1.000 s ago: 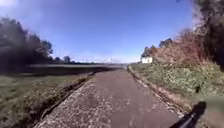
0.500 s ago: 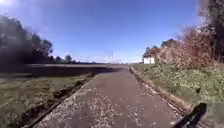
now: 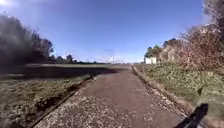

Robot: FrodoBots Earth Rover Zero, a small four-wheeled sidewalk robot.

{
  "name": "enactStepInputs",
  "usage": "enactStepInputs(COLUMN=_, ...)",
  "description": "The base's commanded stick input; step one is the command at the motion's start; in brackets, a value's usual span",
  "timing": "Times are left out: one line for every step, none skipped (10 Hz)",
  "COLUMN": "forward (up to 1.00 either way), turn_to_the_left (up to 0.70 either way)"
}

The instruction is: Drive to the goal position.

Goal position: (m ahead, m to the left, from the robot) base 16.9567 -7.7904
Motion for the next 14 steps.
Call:
enactStepInputs(forward=1.00, turn_to_the_left=-0.12)
enactStepInputs(forward=1.00, turn_to_the_left=-0.06)
enactStepInputs(forward=1.00, turn_to_the_left=0.00)
enactStepInputs(forward=1.00, turn_to_the_left=0.00)
enactStepInputs(forward=1.00, turn_to_the_left=0.00)
enactStepInputs(forward=1.00, turn_to_the_left=-0.14)
enactStepInputs(forward=1.00, turn_to_the_left=-0.31)
enactStepInputs(forward=1.00, turn_to_the_left=0.00)
enactStepInputs(forward=1.00, turn_to_the_left=0.00)
enactStepInputs(forward=1.00, turn_to_the_left=-0.04)
enactStepInputs(forward=1.00, turn_to_the_left=-0.18)
enactStepInputs(forward=1.00, turn_to_the_left=-0.31)
enactStepInputs(forward=1.00, turn_to_the_left=-0.40)
enactStepInputs(forward=1.00, turn_to_the_left=-0.40)
